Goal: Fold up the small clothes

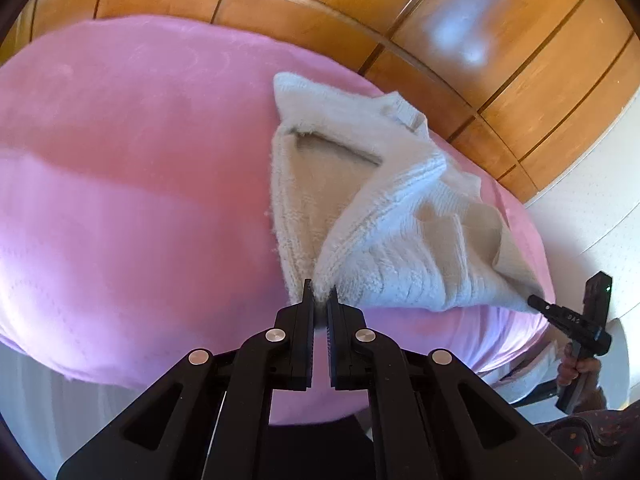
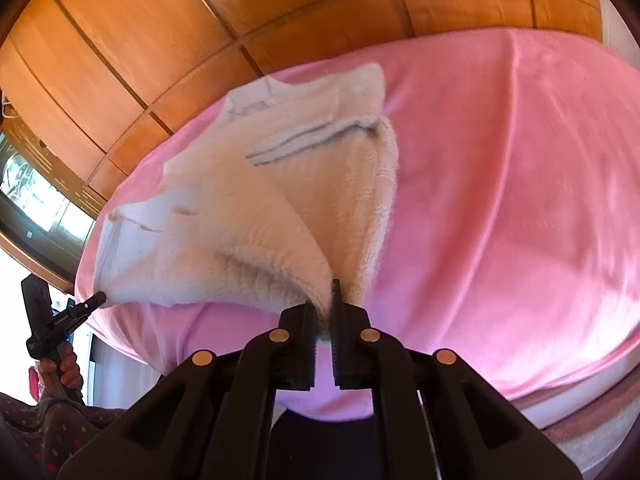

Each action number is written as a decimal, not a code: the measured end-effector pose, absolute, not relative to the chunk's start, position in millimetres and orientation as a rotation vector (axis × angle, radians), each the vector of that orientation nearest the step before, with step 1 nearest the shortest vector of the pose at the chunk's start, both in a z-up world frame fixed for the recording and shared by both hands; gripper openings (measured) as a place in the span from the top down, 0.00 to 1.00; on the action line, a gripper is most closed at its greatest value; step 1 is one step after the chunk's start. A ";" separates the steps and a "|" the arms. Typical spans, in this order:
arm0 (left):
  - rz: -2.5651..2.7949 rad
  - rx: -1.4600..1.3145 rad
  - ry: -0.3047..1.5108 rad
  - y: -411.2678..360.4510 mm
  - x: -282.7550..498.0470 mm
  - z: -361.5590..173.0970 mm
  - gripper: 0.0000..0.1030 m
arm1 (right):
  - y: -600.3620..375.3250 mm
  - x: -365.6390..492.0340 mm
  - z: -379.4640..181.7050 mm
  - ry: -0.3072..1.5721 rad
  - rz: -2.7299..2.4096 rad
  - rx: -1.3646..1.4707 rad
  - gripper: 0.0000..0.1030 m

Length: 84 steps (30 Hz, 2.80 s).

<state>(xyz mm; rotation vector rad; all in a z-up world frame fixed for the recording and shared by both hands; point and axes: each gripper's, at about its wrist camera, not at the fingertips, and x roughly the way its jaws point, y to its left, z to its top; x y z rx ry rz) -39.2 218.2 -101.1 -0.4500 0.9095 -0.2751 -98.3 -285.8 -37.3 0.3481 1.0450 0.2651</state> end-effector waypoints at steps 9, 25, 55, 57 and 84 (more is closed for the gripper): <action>-0.086 -0.270 0.823 214.9 7.1 -74.6 0.83 | -304.9 -48.9 -28.0 0.937 0.050 0.321 0.70; -0.343 -0.001 0.857 148.3 59.0 -87.2 0.83 | -215.9 3.9 -50.6 0.952 0.219 0.035 0.54; -0.216 -0.199 0.860 172.6 149.3 -95.4 0.96 | -246.6 67.5 -73.6 0.982 0.055 0.097 0.95; -0.222 -0.184 0.904 166.8 151.7 -102.8 0.95 | -244.3 65.9 -75.6 0.982 0.065 0.091 0.94; -0.342 -0.244 0.904 191.0 96.8 -105.2 0.94 | -253.0 11.9 -65.0 1.014 0.146 0.075 0.94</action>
